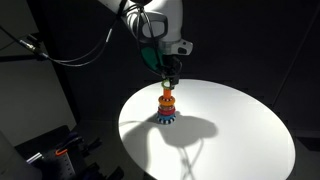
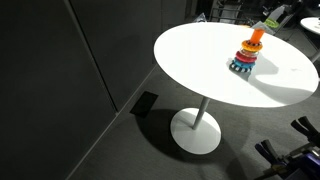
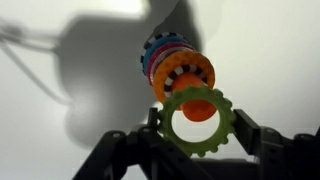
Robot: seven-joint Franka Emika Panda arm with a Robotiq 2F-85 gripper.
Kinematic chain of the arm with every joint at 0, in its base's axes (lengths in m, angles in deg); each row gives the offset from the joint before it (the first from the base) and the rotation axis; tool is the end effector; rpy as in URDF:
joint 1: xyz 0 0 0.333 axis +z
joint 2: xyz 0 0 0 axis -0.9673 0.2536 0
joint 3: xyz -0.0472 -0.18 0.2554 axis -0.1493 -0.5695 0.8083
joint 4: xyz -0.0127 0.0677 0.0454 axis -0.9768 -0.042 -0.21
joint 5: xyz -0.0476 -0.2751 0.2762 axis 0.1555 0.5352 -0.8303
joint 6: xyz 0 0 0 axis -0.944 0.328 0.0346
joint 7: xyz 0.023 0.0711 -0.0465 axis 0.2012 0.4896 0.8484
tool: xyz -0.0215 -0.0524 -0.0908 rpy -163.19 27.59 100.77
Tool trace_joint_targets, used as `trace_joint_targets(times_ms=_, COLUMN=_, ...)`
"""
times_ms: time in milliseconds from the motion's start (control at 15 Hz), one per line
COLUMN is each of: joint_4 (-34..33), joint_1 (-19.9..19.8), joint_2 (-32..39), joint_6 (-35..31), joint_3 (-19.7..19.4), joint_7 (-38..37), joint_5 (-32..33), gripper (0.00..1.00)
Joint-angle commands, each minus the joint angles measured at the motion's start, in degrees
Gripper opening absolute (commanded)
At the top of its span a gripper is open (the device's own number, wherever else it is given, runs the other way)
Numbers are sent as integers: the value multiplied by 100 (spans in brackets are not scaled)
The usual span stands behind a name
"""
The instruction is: Put the yellow ring on the orange stand
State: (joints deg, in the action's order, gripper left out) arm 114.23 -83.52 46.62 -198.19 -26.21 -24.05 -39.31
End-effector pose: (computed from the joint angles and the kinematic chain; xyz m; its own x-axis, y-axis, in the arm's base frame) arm 0.5777 -0.1326 0.3649 0.9278 -0.3633 0.0845 -0.3458 -0.9228 -0.1696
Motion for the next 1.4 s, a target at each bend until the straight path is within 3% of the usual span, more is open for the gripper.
trace_joint_targets(times_ms=0, joint_4=-374, joint_1=24, joint_2=213, joint_6=305, joint_3=35, joint_7=-170, joint_5=-111, gripper=49)
trace_joint_targets(times_ms=1333, joint_4=-1036, joint_1=196, joint_2=892, joint_6=934, joint_3=-5, joint_7=-901, joint_5=299, gripper=49)
